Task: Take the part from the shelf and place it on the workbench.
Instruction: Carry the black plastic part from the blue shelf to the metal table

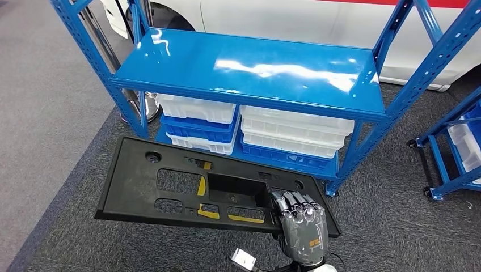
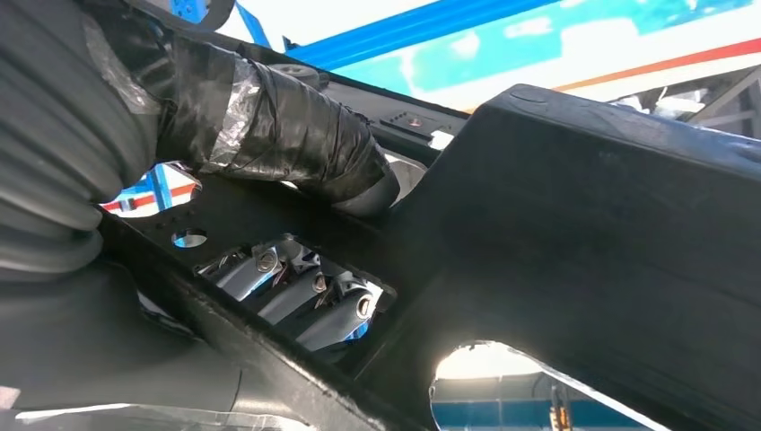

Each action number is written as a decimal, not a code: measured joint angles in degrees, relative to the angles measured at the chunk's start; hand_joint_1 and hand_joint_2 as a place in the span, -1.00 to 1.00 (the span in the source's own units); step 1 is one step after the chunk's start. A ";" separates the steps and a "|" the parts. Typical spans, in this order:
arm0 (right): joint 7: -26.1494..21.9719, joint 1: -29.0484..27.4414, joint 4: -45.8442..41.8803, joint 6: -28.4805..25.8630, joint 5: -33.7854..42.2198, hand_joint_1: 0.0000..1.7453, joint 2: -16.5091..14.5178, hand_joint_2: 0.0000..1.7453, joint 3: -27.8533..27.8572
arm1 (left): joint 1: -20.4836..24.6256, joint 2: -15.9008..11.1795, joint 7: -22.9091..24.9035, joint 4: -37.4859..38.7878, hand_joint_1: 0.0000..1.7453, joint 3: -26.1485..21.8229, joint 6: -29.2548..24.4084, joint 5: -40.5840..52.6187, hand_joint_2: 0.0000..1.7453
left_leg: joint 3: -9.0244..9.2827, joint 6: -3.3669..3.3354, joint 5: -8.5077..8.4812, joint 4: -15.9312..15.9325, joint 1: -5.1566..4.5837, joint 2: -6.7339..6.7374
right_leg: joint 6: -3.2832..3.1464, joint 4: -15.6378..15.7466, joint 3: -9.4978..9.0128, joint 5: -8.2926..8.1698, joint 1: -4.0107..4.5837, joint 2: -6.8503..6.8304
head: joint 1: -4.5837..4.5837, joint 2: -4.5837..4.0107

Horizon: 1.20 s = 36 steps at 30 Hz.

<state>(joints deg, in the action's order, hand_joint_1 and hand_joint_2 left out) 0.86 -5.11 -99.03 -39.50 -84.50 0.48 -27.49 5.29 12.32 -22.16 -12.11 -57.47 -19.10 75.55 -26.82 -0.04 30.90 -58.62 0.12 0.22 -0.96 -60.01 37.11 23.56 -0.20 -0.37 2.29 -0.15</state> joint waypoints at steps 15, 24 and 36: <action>-0.33 -0.37 -0.67 -0.02 0.16 1.00 0.07 1.00 0.11 | -0.02 -0.08 -0.05 0.00 -1.00 -0.02 -0.07 -0.03 1.00 | -7.71 -1.43 -6.35 0.12 -0.13 0.49 | 1.86 -0.55 -8.08 6.78 -0.48 0.35 | -0.02 0.00; -3.65 -1.11 -1.72 -0.02 3.18 1.00 -0.19 1.00 0.86 | -0.35 -0.10 -0.58 0.01 -1.00 -0.06 -0.20 -0.36 1.00 | -12.80 1.08 2.99 -13.77 0.38 0.19 | -0.93 1.70 -4.71 3.92 -0.21 0.02 | -0.08 0.00; -5.82 -2.03 -2.51 -0.02 5.55 1.00 -0.89 1.00 1.78 | -0.26 -0.09 -0.98 0.01 -1.00 -0.12 -0.26 -0.46 1.00 | -1.38 -1.85 -2.43 2.44 0.41 0.39 | 1.79 -2.42 -0.91 4.05 -0.01 0.18 | 0.01 0.00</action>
<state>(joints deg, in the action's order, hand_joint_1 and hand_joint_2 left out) -4.96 -7.14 -101.54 -39.52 -78.96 -0.42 -25.71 5.03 12.22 -23.14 -12.10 -57.59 -19.37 75.09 -28.21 -1.89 28.47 -56.18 0.53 0.62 0.82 -62.43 36.20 27.61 -0.22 -0.19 2.31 -0.15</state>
